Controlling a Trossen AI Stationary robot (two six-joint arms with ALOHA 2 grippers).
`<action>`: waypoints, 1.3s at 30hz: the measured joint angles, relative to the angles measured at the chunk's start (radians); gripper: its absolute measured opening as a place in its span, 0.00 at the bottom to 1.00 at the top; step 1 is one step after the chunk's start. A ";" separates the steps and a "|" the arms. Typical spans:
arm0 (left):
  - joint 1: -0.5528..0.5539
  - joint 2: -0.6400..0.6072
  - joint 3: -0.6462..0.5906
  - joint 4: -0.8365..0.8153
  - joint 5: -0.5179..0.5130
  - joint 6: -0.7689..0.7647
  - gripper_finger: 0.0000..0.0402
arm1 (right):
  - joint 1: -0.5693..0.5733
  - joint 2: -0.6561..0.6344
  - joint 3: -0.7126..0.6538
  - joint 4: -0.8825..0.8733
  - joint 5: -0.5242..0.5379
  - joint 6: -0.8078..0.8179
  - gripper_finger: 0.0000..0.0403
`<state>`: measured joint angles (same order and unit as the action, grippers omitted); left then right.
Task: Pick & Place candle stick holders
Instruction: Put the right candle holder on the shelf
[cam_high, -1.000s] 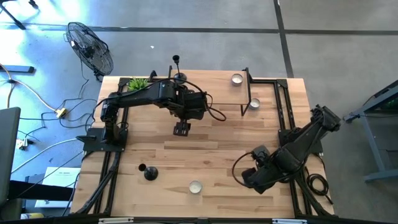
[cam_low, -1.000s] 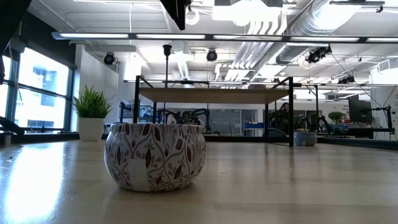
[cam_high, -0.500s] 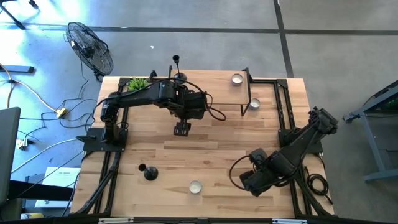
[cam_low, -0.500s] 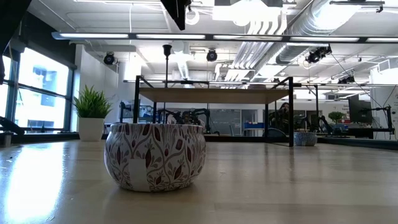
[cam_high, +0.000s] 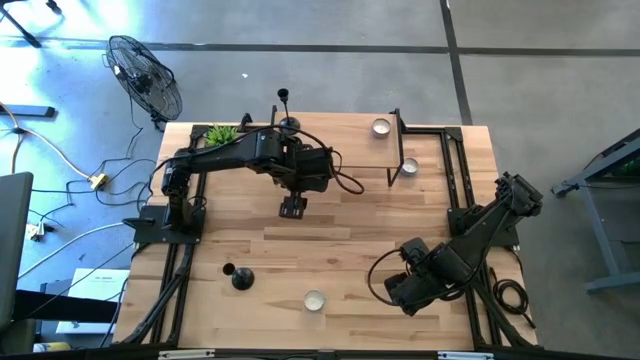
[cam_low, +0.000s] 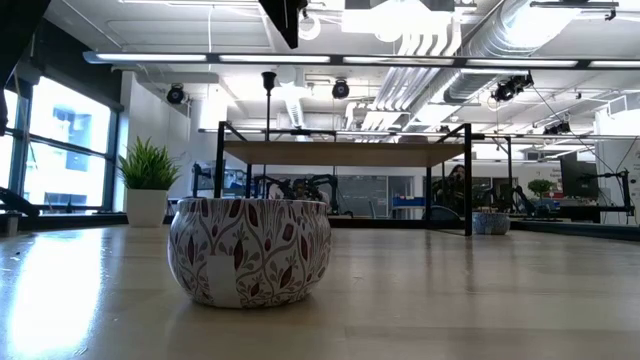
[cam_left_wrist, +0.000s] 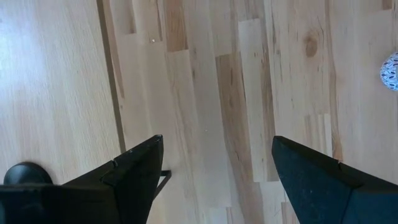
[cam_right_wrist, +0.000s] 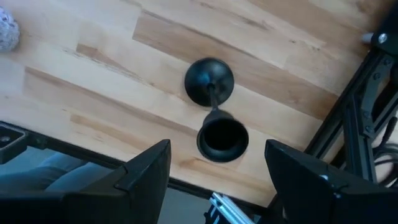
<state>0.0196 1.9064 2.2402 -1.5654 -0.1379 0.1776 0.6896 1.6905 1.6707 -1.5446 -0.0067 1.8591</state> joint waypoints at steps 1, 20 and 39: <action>0.000 0.000 0.000 0.000 0.000 0.000 0.73 | 0.000 0.000 -0.003 0.002 0.004 0.000 0.63; 0.000 0.000 0.000 0.018 0.024 -0.005 0.73 | -0.011 -0.010 -0.163 0.144 -0.051 -0.053 0.63; 0.000 0.000 0.000 0.020 0.026 -0.003 0.73 | -0.013 -0.011 -0.163 0.138 -0.061 -0.053 0.37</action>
<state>0.0196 1.9064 2.2403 -1.5452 -0.1123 0.1741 0.6770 1.6798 1.5074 -1.4063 -0.0672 1.8061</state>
